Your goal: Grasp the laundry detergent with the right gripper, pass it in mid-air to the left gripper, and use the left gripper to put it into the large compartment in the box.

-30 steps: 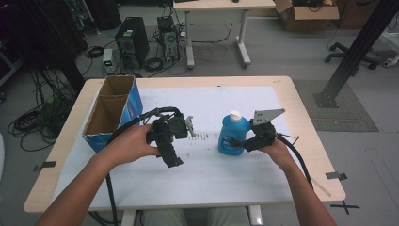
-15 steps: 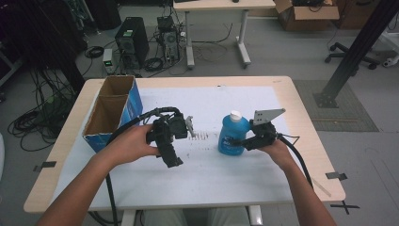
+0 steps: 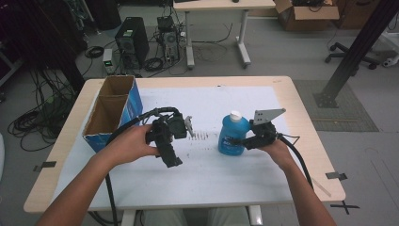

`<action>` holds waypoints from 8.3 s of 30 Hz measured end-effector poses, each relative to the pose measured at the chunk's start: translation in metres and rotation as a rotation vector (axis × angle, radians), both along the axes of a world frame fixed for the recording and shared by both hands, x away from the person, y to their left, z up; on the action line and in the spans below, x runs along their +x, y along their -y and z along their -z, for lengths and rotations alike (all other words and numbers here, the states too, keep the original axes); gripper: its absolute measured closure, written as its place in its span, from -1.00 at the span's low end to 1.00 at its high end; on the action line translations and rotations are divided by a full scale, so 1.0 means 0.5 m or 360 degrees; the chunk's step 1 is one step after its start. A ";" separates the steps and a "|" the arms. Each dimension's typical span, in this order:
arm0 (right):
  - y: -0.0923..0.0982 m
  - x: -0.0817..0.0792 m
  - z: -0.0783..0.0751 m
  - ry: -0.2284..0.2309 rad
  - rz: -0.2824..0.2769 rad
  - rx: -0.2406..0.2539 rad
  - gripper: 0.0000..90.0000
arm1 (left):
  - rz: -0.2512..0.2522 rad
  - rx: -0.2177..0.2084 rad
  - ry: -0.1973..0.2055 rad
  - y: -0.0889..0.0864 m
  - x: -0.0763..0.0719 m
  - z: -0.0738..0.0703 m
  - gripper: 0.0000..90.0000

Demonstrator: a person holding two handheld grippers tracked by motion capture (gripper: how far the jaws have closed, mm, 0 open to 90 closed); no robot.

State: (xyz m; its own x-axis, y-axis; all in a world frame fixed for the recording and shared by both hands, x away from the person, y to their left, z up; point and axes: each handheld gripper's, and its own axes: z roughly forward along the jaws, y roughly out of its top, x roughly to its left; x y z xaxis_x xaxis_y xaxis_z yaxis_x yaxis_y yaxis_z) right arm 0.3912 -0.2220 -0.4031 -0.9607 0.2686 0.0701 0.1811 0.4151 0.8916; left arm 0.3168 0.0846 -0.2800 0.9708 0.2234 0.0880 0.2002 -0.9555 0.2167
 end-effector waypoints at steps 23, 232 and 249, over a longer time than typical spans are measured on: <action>0.004 -0.019 -0.061 0.0045 -0.0010 -0.0028 -0.03 | -0.0005 -0.0016 0.0034 -0.003 -0.004 -0.021 -0.87; -0.092 -0.081 -0.163 0.0070 -0.0287 -0.0281 -0.65 | 0.0155 0.0113 0.0045 0.130 0.039 -0.148 -0.15; 0.045 -0.082 -0.213 0.0058 -0.0032 -0.0550 -0.76 | -0.0242 0.0128 0.0100 0.085 0.086 -0.215 -0.15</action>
State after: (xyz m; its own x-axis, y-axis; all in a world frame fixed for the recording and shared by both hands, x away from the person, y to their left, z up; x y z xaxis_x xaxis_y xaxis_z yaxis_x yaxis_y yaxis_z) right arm 0.3500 -0.2444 -0.2968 -0.9662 0.2516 -0.0560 0.1407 0.6969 0.7032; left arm 0.3600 0.0421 -0.1727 0.9184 0.3570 0.1709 0.3321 -0.9300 0.1577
